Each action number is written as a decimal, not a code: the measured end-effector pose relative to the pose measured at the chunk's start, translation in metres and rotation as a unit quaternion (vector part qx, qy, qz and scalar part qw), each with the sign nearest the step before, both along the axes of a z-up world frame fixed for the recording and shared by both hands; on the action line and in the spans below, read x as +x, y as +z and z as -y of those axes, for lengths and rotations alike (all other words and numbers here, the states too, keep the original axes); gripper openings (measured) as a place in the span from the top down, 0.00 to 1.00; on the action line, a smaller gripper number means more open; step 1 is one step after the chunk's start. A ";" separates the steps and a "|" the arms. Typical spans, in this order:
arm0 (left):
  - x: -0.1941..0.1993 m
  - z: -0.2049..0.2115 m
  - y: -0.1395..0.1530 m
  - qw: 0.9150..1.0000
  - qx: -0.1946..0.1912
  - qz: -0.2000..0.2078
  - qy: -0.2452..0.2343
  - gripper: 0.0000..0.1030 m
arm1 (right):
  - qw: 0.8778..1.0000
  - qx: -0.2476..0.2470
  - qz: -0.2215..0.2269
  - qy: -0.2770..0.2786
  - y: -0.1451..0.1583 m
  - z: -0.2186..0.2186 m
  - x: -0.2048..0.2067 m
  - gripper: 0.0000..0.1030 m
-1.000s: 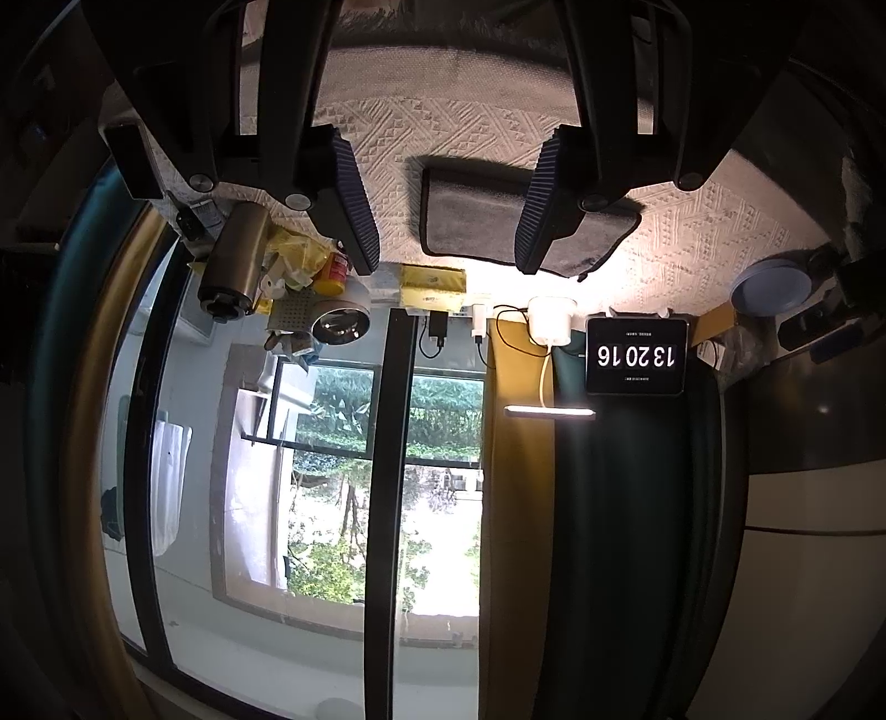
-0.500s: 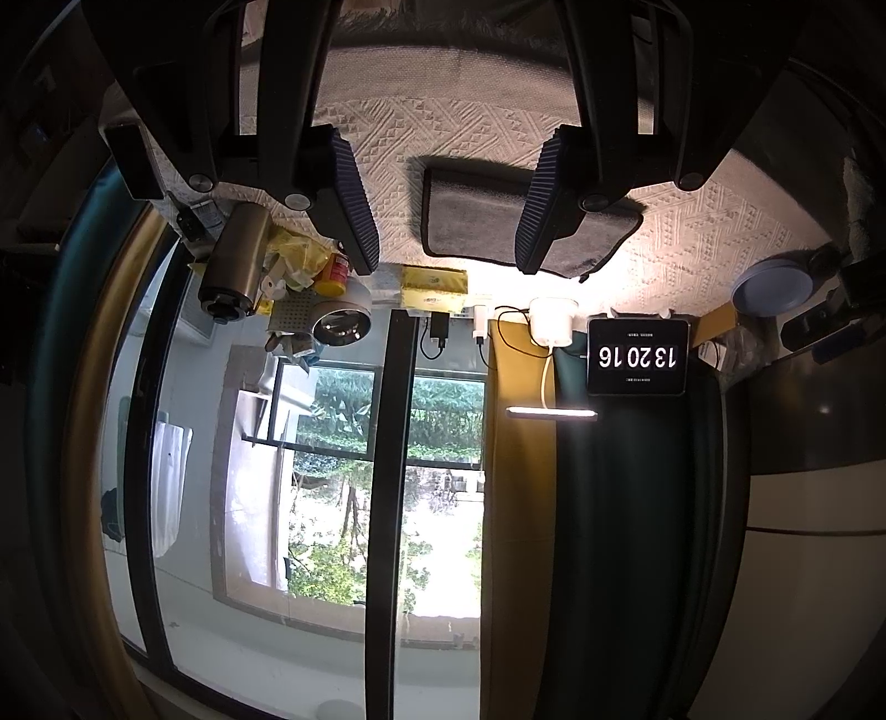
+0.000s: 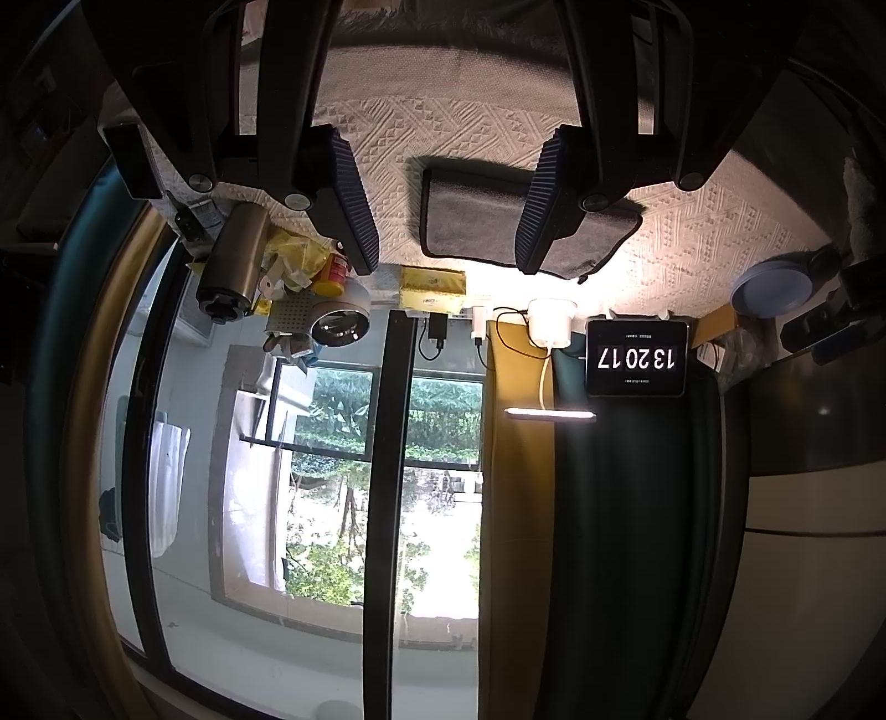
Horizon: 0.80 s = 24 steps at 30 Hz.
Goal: Fold towel
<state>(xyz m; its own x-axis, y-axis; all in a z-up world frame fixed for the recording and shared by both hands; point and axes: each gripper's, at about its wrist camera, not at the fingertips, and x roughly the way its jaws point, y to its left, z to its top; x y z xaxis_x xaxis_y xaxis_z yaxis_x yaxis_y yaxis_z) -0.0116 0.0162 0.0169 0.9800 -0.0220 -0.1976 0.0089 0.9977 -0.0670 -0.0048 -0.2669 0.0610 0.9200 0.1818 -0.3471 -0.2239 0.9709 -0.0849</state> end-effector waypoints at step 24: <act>0.003 0.003 -0.004 1.000 0.001 -0.005 0.001 0.04 | 1.000 0.004 -0.001 0.004 -0.004 -0.001 0.004 0.47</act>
